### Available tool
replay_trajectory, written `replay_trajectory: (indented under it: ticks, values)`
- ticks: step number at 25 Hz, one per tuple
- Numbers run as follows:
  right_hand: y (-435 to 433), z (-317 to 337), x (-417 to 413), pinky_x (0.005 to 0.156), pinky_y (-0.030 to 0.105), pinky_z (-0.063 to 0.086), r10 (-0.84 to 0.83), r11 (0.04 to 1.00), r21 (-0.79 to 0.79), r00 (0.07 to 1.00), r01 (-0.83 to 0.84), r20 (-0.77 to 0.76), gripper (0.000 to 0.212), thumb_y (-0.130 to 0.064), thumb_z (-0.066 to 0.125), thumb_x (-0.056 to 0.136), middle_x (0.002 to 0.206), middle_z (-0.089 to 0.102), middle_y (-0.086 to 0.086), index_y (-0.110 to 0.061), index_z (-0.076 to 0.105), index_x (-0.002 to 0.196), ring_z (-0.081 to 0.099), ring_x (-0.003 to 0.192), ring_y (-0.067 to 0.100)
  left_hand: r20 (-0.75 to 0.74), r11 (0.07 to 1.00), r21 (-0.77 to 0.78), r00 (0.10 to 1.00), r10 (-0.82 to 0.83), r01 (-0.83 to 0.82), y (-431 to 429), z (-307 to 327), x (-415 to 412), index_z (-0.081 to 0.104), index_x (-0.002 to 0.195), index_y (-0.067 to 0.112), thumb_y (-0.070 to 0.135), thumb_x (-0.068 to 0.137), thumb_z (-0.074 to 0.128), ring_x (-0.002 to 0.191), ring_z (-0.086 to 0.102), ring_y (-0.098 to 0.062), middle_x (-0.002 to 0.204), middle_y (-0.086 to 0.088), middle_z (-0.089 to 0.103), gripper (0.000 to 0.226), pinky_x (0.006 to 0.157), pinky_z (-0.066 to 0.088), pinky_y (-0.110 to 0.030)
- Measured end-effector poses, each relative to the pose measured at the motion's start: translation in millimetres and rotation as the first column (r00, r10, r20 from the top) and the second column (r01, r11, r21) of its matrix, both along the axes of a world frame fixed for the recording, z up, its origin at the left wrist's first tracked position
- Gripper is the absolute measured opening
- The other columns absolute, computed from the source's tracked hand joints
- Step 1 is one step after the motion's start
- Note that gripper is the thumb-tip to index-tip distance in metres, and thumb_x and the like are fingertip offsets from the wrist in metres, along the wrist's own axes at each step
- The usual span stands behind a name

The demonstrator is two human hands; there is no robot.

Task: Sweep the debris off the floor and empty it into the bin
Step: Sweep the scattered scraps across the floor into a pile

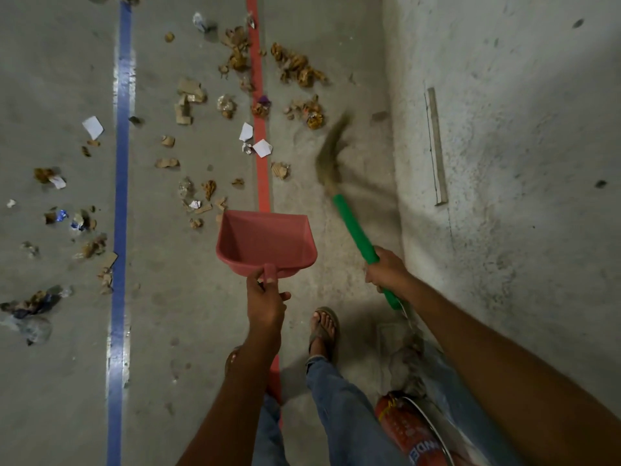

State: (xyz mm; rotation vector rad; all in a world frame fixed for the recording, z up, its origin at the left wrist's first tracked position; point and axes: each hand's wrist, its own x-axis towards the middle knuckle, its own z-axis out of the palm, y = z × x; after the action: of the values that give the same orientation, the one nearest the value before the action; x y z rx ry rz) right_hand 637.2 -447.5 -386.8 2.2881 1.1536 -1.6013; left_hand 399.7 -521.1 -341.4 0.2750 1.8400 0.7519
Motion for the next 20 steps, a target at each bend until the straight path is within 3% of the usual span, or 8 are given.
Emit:
replay_trajectory:
  ticks: [4,6,8,10,12,15,17,20]
  values:
    - [-34,36,-5,0.066,0.037,0.059,-0.005,0.979,0.203,0.998,0.019,-0.07,0.061,-0.006,0.072,0.077,0.111,0.067,0.0,-0.027,0.053,0.131,0.068,0.086,0.023,-0.007,1.0,0.004,1.0,0.011,-0.011,22,7,3,0.043,0.142,0.02,0.05,0.106,0.045,0.093,0.068,-0.022,0.129,-0.003,0.059,0.047,0.07,0.052,-0.032]
    - [-34,39,2,0.072,0.037,0.06,-0.13,0.948,0.29,0.991,0.132,-0.026,0.064,-0.008,0.071,0.083,0.113,0.065,-0.001,-0.026,0.049,0.14,0.068,0.09,0.024,-0.011,0.999,0.031,1.0,0.008,-0.008,32,11,5,0.043,0.143,0.02,0.052,0.106,0.044,0.093,0.069,-0.022,0.13,-0.002,0.059,0.048,0.068,0.05,-0.031]
    - [-5,28,15,0.074,0.037,0.058,-0.174,0.946,0.291,0.98,0.141,0.094,0.062,-0.008,0.062,0.087,0.116,0.062,0.006,-0.019,0.043,0.144,0.066,0.094,0.028,-0.011,0.998,0.057,1.0,-0.003,0.004,35,13,7,0.044,0.142,0.021,0.056,0.105,0.043,0.094,0.069,-0.022,0.129,-0.001,0.061,0.05,0.07,0.049,-0.032]
    - [43,8,30,0.078,0.035,0.054,-0.144,0.978,0.179,0.969,0.108,0.202,0.066,-0.012,0.057,0.089,0.13,0.058,0.016,-0.012,0.034,0.151,0.063,0.107,0.034,-0.009,0.998,0.064,1.0,0.002,-0.002,37,12,9,0.045,0.141,0.023,0.058,0.104,0.044,0.094,0.07,-0.021,0.127,0.001,0.061,0.051,0.072,0.05,-0.033]
    - [88,1,36,0.077,0.034,0.051,-0.066,0.996,0.081,0.965,0.046,0.254,0.06,-0.017,0.056,0.091,0.13,0.058,0.02,-0.005,0.037,0.147,0.061,0.109,0.036,-0.01,0.998,0.059,1.0,0.021,-0.021,39,10,11,0.045,0.141,0.024,0.058,0.104,0.045,0.094,0.07,-0.021,0.125,0.001,0.062,0.05,0.072,0.051,-0.033]
    - [116,-4,20,0.078,0.033,0.051,0.23,0.972,-0.013,0.943,-0.234,0.242,0.06,-0.022,0.055,0.089,0.128,0.058,0.018,-0.008,0.04,0.146,0.061,0.108,0.034,-0.023,0.997,0.058,0.998,0.051,-0.05,43,8,11,0.046,0.14,0.024,0.057,0.104,0.046,0.093,0.07,-0.02,0.124,0.001,0.063,0.049,0.071,0.051,-0.032]
    - [110,2,-2,0.085,0.033,0.054,0.323,0.942,0.032,0.931,-0.333,0.168,0.069,-0.021,0.053,0.085,0.133,0.057,0.014,-0.016,0.035,0.152,0.061,0.111,0.032,-0.042,0.996,0.061,0.997,0.061,-0.059,44,8,8,0.046,0.14,0.023,0.058,0.103,0.046,0.093,0.07,-0.021,0.124,0.002,0.062,0.051,0.069,0.049,-0.031]
    - [67,27,-41,0.082,0.029,0.053,0.259,0.952,0.164,0.966,-0.257,0.011,0.073,-0.007,0.05,0.082,0.13,0.06,0.009,-0.023,0.036,0.152,0.062,0.104,0.026,-0.078,0.997,0.047,0.995,0.063,-0.06,43,10,-4,0.046,0.141,0.022,0.058,0.103,0.045,0.092,0.071,-0.023,0.122,0.002,0.061,0.053,0.067,0.051,-0.032]
